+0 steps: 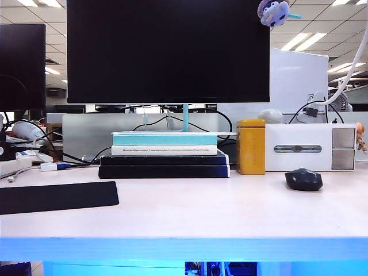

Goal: Place the black mouse on the black mouse pad.

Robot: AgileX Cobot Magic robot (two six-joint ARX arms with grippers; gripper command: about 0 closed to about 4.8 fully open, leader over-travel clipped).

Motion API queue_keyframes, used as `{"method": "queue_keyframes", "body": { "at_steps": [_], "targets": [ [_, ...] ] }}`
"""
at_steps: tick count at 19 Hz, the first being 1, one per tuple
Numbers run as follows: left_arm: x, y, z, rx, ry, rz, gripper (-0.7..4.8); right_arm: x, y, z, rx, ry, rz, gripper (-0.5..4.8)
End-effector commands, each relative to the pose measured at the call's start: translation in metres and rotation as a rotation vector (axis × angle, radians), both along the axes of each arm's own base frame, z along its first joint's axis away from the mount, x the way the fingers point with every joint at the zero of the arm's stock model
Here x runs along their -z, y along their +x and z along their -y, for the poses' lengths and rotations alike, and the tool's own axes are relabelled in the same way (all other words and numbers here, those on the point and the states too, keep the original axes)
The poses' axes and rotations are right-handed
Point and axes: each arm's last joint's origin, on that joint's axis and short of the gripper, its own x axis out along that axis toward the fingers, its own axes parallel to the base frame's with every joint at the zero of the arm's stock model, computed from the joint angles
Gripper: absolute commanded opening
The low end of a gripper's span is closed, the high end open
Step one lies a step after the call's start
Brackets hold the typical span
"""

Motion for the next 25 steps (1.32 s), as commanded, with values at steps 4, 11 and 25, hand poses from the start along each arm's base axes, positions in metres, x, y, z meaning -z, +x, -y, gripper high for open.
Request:
{"method": "queue_keyframes", "body": {
  "at_steps": [4, 11, 25],
  "targets": [
    [0.0, 0.0, 0.0001, 0.005, 0.001, 0.004, -0.05, 0.0021, 0.0003, -0.0001, -0.004, 0.004, -0.001, -0.06],
    [0.0, 0.0, 0.0001, 0.005, 0.001, 0.004, -0.05, 0.0021, 0.0003, -0.0001, -0.004, 0.004, 0.0, -0.06],
    [-0.0014, 0.0001, 0.0001, 0.003, -0.049, 0.017, -0.03, 0.0019, -0.0006, -0.004, -0.138, 0.025, -0.003, -0.06]
  ]
}}
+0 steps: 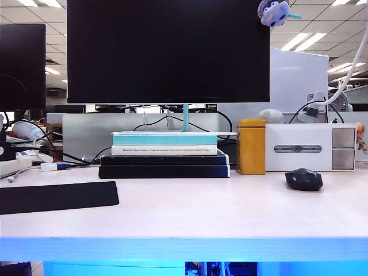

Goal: Place the black mouse on the black mouse pad.

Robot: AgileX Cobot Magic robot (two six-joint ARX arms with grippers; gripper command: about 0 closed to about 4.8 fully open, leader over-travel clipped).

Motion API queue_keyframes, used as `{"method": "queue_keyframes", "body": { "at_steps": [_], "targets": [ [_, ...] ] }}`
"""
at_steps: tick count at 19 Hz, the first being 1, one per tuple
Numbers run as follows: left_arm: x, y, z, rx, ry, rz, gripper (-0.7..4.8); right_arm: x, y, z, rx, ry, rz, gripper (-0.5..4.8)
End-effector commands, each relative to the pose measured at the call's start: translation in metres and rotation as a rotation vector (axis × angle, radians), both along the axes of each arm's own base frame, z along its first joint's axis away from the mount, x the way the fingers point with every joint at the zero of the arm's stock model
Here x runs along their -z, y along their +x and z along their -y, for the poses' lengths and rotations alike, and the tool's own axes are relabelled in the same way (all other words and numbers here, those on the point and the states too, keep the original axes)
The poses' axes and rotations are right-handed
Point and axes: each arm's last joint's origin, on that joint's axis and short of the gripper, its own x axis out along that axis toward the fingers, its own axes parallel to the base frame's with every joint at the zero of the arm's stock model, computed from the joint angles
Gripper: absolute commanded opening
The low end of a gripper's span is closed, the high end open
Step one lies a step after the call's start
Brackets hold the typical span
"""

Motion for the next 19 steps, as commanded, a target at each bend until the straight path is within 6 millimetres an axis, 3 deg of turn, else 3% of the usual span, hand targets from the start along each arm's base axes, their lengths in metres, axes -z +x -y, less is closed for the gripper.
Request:
{"method": "queue_keyframes", "body": {
  "at_steps": [1, 3, 6, 9, 13, 15, 17, 19],
  "targets": [
    [-0.001, 0.0, 0.0, 0.016, -0.043, 0.01, -0.03, 0.001, 0.0, -0.001, -0.045, 0.008, 0.007, -0.06],
    [-0.007, 0.0, 0.004, 0.121, -0.108, 0.058, -0.05, -0.004, 0.0, -0.001, -0.043, 0.09, 0.042, -0.06],
    [-0.031, -0.005, 0.004, 0.139, -0.125, 0.123, -0.05, -0.029, -0.002, -0.001, -0.036, 0.149, 0.112, -0.06],
    [-0.037, 0.004, 0.005, 0.158, -0.141, 0.04, -0.05, -0.049, 0.005, -0.001, -0.035, 0.132, 0.091, -0.06],
    [-0.062, 0.038, 0.008, 0.263, -0.16, -0.078, -0.05, -0.068, 0.051, -0.01, -0.156, 0.137, -0.099, -0.06],
    [-0.073, 0.066, 0.01, 0.329, -0.171, -0.172, -0.05, -0.072, 0.08, -0.024, -0.234, 0.13, -0.154, -0.06],
    [-0.073, 0.087, 0.012, 0.395, -0.184, -0.244, -0.05, -0.068, 0.097, -0.037, -0.259, 0.072, -0.207, -0.06],
    [-0.066, 0.096, 0.013, 0.404, -0.163, -0.286, -0.05, -0.059, 0.104, -0.04, -0.136, -0.018, -0.245, -0.06]
  ]
}}
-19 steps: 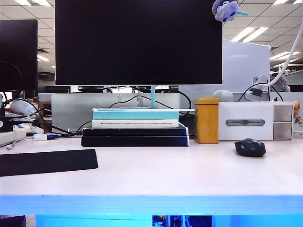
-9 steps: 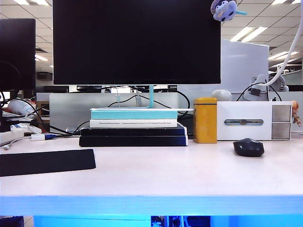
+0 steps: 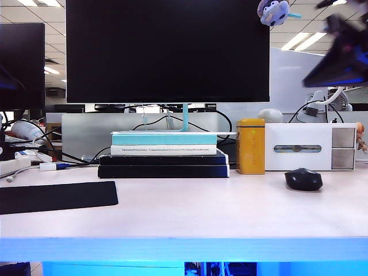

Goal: Place the black mouse on the black mouse pad.

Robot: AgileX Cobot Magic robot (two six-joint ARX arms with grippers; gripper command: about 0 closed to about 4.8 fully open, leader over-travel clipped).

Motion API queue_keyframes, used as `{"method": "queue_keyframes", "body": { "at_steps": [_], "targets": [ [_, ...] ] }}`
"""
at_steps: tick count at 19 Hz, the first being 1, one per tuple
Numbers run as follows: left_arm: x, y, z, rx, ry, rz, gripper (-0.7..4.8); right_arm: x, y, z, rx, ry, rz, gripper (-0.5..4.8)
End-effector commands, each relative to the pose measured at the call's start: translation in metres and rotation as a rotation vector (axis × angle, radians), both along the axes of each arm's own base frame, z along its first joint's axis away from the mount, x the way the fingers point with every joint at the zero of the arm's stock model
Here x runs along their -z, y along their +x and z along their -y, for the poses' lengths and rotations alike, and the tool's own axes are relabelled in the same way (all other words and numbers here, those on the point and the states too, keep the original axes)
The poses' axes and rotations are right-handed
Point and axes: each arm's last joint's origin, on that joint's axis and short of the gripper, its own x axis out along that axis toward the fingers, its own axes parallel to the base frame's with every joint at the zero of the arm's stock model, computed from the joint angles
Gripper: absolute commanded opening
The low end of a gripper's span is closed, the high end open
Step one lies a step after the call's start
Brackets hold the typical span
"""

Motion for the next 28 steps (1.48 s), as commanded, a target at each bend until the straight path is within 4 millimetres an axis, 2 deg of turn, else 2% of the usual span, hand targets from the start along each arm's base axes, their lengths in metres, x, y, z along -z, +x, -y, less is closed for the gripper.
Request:
{"method": "queue_keyframes", "body": {
  "at_steps": [1, 2, 3, 4, 10, 15, 16, 19, 23, 28],
  "targets": [
    [0.005, 0.006, 0.002, 0.035, 0.033, -0.009, -0.05, 0.009, 0.007, 0.0, 0.133, -0.152, -0.006, -0.06],
    [0.005, 0.006, 0.002, 0.036, 0.032, -0.008, -0.05, 0.012, 0.008, 0.0, 0.129, -0.179, -0.008, 0.21],
    [0.004, 0.007, 0.003, 0.04, 0.032, 0.008, -0.05, 0.012, 0.009, 0.0, 0.137, -0.198, -0.001, 1.97],
    [0.002, 0.007, 0.005, 0.051, 0.032, 0.027, -0.05, 0.011, 0.01, 0.001, 0.187, -0.212, 0.009, 4.79],
    [-0.002, 0.009, 0.01, 0.055, 0.034, 0.075, -0.03, 0.004, 0.025, 0.002, 0.256, -0.232, 0.008, 4.79],
    [0.0, 0.012, 0.009, 0.032, 0.056, 0.078, 0.1, 0.023, 0.042, -0.001, 0.245, -0.253, -0.073, 4.79],
    [0.003, 0.016, 0.009, 0.035, 0.054, 0.069, 0.29, 0.029, 0.046, -0.002, 0.243, -0.259, -0.089, 4.79],
    [0.015, 0.026, 0.011, 0.046, 0.033, 0.015, 0.29, 0.043, 0.057, -0.005, 0.237, -0.262, -0.113, 4.79],
    [0.024, 0.036, 0.011, 0.057, 0.024, 0.009, 0.29, 0.044, 0.077, -0.009, 0.218, -0.258, -0.126, 4.79],
    [0.023, 0.048, 0.015, 0.07, 0.021, 0.009, 0.29, 0.045, 0.096, -0.013, 0.223, -0.246, -0.14, 4.79]
  ]
}}
